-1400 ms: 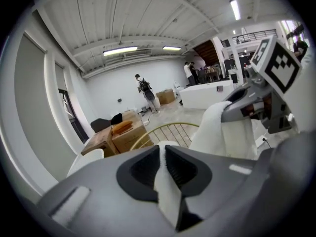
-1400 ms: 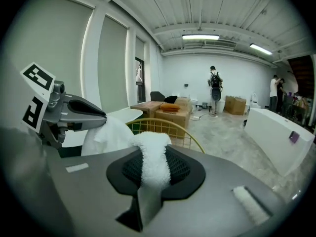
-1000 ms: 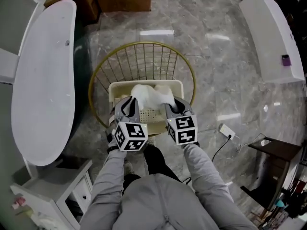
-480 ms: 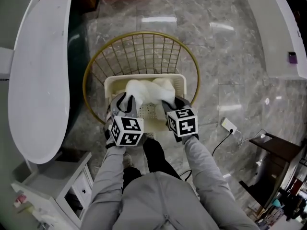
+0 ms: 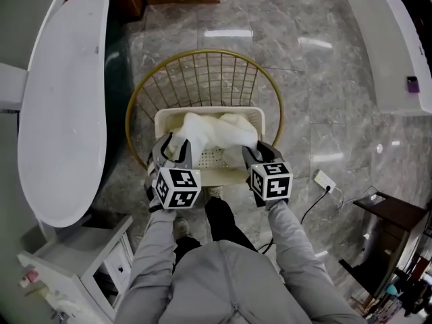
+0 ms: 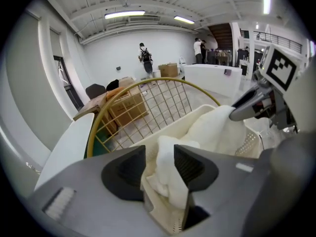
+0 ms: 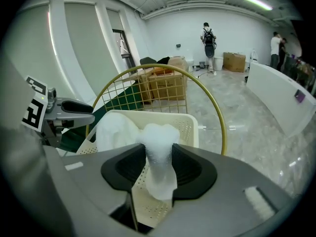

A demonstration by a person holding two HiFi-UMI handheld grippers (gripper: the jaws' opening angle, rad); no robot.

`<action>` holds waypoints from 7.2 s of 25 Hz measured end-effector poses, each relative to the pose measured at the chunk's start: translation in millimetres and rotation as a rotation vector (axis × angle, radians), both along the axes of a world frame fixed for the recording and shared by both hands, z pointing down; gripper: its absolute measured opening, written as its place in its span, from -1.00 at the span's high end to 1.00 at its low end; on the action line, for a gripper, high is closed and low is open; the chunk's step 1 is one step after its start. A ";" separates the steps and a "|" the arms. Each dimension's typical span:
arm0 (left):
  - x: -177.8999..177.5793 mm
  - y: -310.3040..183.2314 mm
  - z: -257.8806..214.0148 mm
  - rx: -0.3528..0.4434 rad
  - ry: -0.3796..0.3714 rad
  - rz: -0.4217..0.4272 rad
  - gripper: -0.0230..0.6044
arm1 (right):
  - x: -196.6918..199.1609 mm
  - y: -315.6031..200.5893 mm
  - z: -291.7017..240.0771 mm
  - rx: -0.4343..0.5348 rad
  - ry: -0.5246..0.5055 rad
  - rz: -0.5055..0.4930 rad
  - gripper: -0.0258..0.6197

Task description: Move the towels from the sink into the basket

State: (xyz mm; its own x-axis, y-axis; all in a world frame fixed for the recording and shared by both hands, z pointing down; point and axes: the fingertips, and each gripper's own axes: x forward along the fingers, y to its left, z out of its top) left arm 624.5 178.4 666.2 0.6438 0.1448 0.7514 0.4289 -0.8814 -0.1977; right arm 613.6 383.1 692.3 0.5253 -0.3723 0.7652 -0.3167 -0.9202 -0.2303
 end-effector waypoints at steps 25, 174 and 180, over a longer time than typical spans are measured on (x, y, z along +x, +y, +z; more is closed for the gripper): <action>-39.7 -73.5 -141.5 -0.017 0.229 -0.243 0.26 | 13.2 -42.5 -157.5 0.138 0.279 -0.068 0.47; -1077.7 -616.9 -144.9 -0.134 -0.007 -1.506 0.55 | -910.9 -954.9 -206.5 0.153 0.406 -1.922 0.79; -1083.3 -634.5 -183.8 -0.022 0.077 -1.502 0.55 | -891.2 -950.4 -250.2 0.254 0.465 -1.819 0.79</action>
